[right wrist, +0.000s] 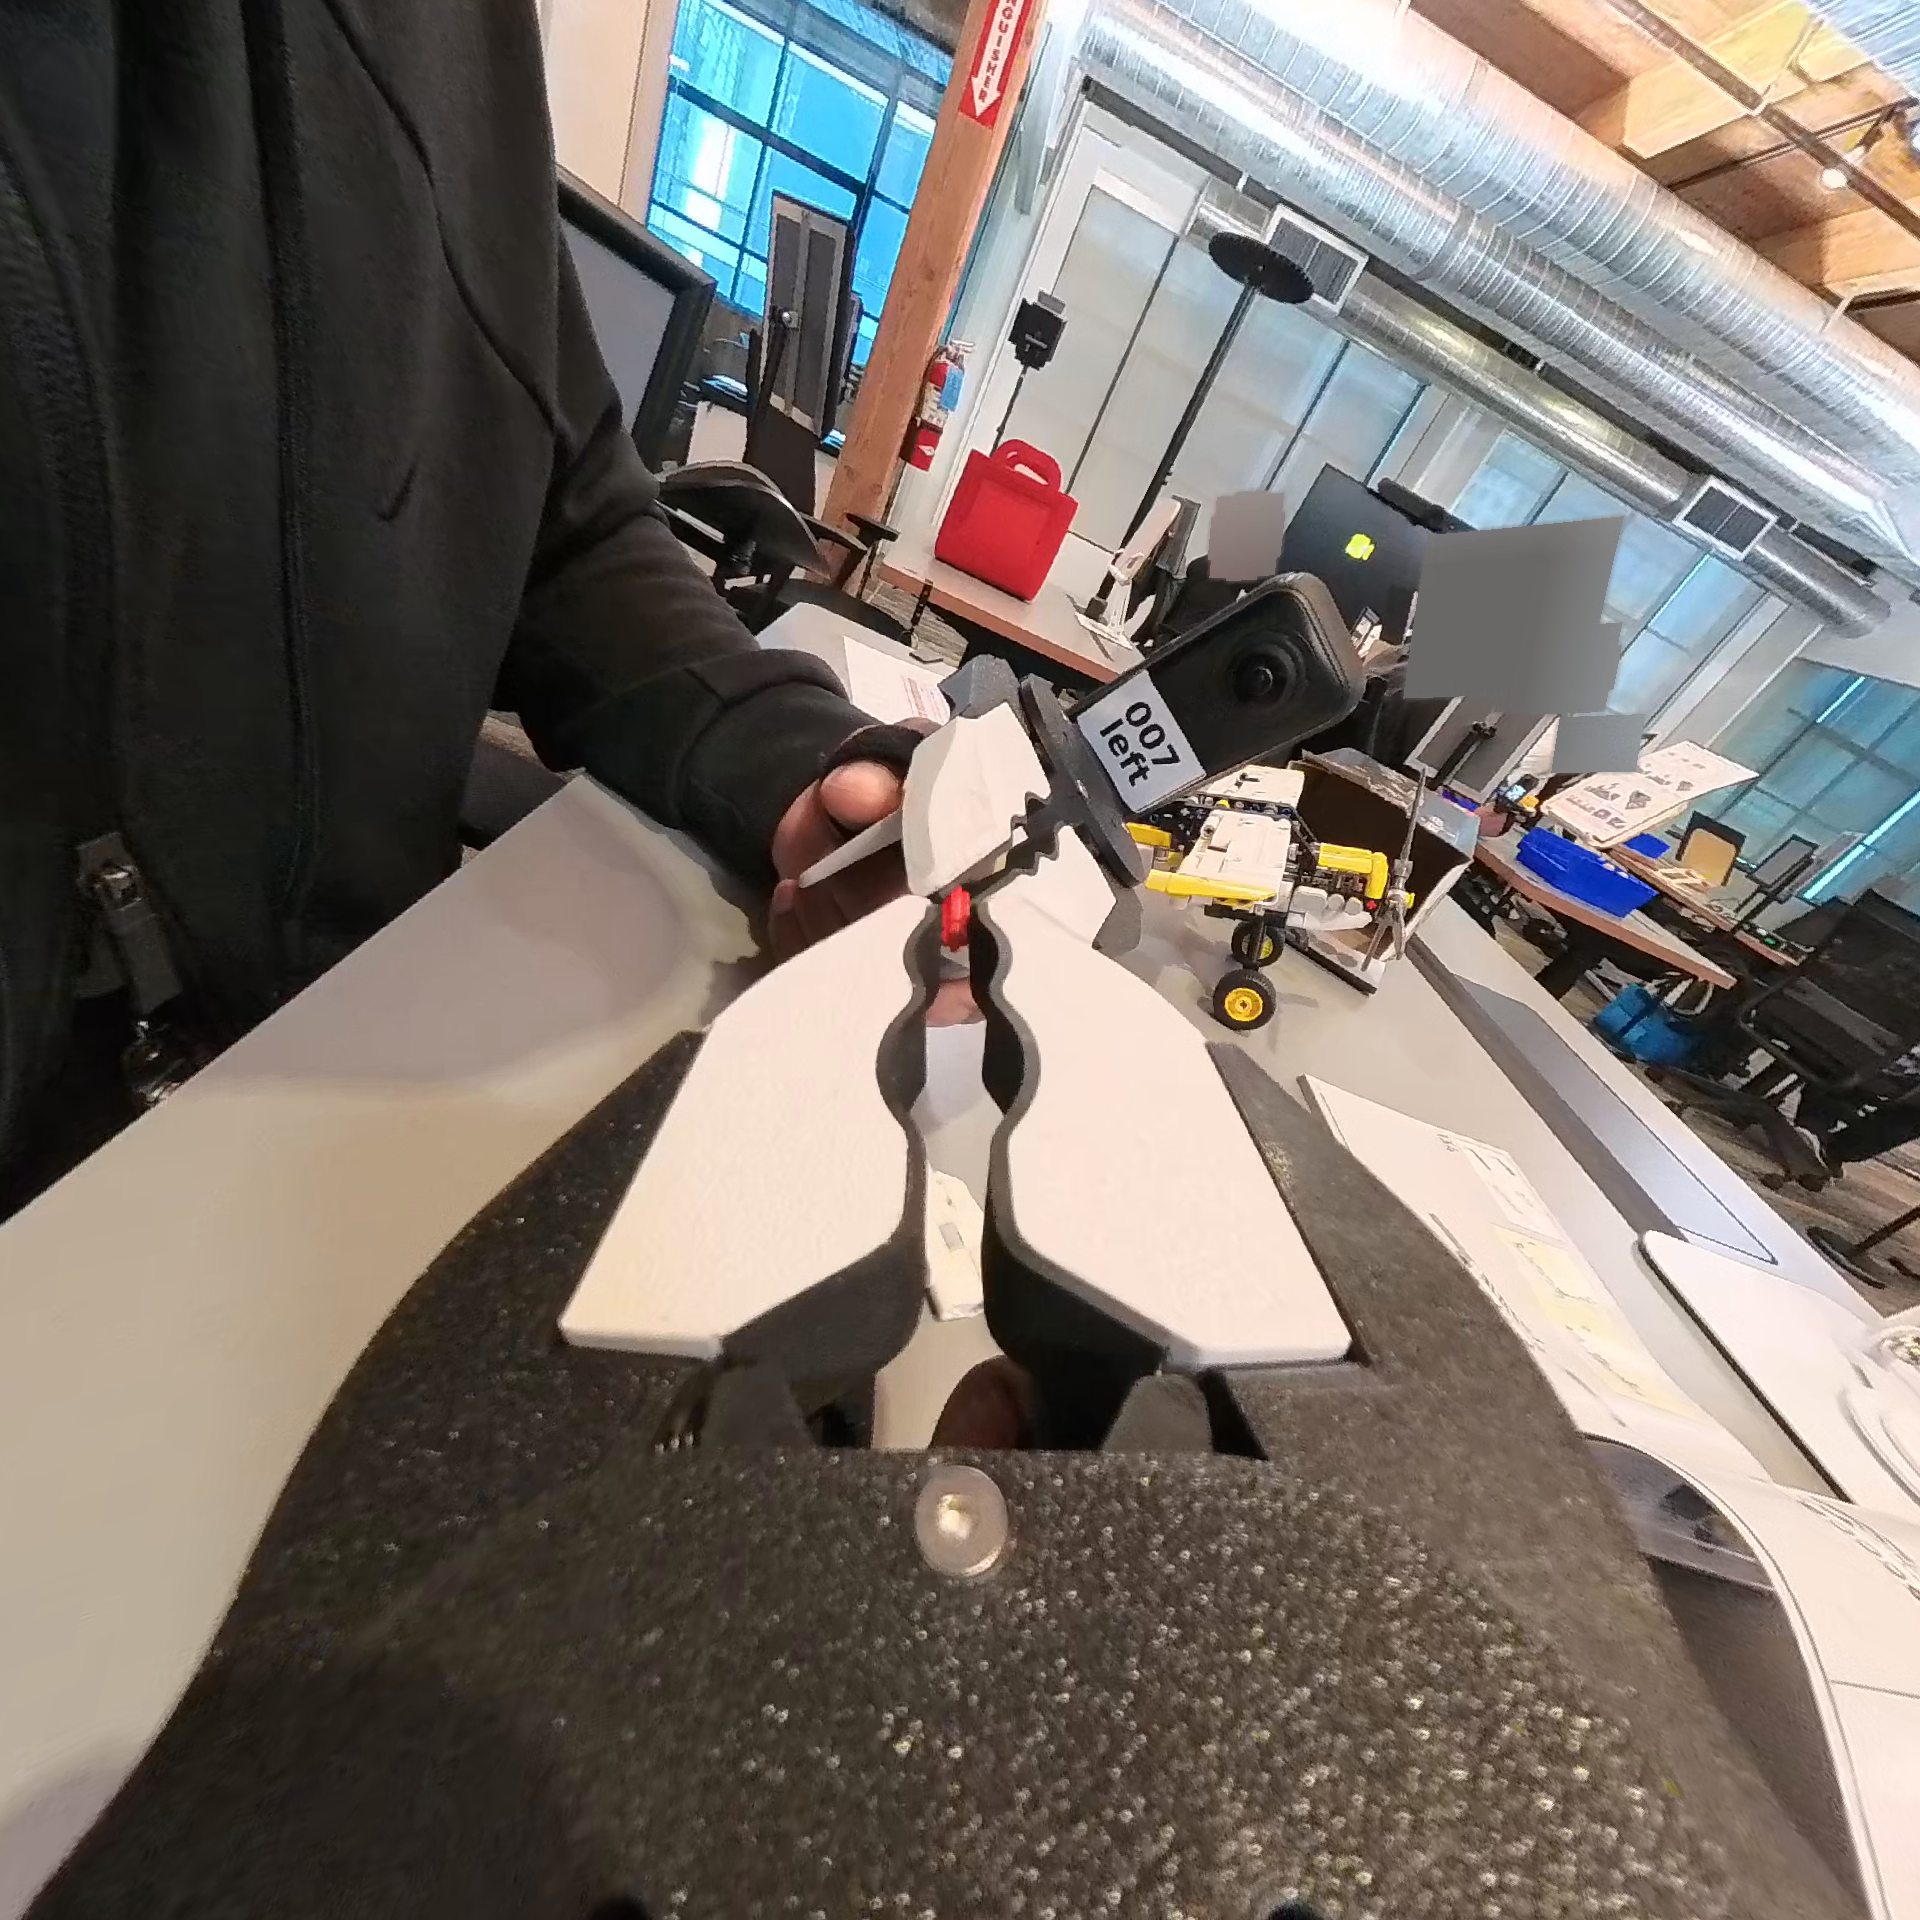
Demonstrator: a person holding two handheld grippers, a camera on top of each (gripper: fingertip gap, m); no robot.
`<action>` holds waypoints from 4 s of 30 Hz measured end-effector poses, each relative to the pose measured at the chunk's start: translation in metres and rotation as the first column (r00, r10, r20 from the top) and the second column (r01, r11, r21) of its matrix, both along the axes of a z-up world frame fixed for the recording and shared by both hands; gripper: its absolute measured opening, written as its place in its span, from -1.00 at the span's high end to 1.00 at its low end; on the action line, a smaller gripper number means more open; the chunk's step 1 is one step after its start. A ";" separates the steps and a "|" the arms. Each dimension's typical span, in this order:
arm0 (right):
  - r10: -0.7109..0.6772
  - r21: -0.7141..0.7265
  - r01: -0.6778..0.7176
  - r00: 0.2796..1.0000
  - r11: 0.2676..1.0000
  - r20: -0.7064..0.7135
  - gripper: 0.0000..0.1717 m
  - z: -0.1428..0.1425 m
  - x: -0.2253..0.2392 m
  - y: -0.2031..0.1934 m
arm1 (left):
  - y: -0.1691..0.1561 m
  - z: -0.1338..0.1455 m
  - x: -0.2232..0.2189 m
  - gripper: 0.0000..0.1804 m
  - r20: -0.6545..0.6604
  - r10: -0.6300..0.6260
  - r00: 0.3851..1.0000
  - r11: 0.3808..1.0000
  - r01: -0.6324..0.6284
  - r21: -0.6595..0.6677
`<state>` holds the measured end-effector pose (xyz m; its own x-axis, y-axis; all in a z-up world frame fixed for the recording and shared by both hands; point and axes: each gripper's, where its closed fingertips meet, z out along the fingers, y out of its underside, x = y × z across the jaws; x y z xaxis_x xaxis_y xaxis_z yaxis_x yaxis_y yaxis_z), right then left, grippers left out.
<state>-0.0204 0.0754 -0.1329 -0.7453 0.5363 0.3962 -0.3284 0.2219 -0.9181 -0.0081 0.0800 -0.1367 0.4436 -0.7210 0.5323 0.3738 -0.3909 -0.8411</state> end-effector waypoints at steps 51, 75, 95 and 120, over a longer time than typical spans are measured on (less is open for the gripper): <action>-0.135 0.163 0.122 0.989 0.979 0.066 0.95 -0.030 0.016 0.056 | 0.024 -0.108 -0.065 0.51 -0.793 -0.059 0.606 0.794 -0.452 -0.405; -0.180 0.288 0.153 0.981 0.945 0.070 0.95 -0.051 0.017 0.051 | 0.020 -0.112 -0.047 0.73 -0.850 -0.020 0.526 0.823 -0.474 -0.312; -0.288 0.320 0.229 0.946 0.919 0.150 0.95 -0.061 -0.002 0.050 | 0.045 -0.032 -0.014 0.74 -0.396 0.309 0.865 0.932 -0.358 -0.054; -0.137 0.063 0.127 0.971 0.990 0.194 0.95 -0.028 0.006 0.039 | 0.040 -0.032 -0.001 0.73 -0.258 0.202 0.945 0.967 -0.235 -0.104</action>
<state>-0.0146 0.1147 -0.1610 -0.7351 0.6187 0.2772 -0.1065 0.2984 -0.9485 -0.0088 0.1199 -0.1692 0.7097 -0.5230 0.4720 0.2532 -0.4359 -0.8637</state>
